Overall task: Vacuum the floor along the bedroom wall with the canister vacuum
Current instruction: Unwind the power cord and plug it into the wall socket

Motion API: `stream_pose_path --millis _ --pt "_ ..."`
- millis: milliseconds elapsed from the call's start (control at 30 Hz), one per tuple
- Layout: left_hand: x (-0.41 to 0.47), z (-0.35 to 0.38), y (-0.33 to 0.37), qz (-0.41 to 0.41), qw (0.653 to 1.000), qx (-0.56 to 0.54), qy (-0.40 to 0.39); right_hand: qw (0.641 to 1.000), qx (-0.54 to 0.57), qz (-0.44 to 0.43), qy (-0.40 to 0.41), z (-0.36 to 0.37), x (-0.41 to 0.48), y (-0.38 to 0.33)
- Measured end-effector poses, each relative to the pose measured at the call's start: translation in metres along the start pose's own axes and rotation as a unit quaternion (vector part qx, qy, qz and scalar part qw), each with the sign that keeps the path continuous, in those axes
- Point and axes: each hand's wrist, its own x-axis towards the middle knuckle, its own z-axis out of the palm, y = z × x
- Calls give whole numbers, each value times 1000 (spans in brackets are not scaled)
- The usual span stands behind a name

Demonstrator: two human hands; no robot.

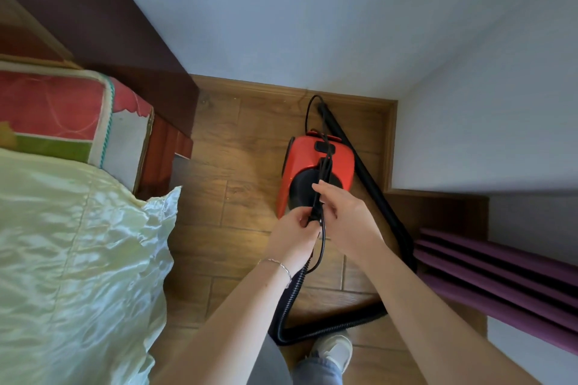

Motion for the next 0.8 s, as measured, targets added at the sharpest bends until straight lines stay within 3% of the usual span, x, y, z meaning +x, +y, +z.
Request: stream_pose_path --millis 100,267,367,500,633,800 --pt "9 6 -9 -55 998 -30 -2 997 60 47 -15 6 2 8" --pt "31 8 -31 -87 993 -72 19 976 142 151 73 20 25 29" --pt "53 5 -43 -99 994 -33 21 952 157 242 99 28 46 42" --pt "79 3 -46 -124 992 20 -17 937 134 318 59 46 68 48" --pt "94 8 -38 -123 989 52 -64 920 151 355 69 67 75 49" --pt "100 11 -31 -108 990 13 -93 885 216 381 154 71 72 44"
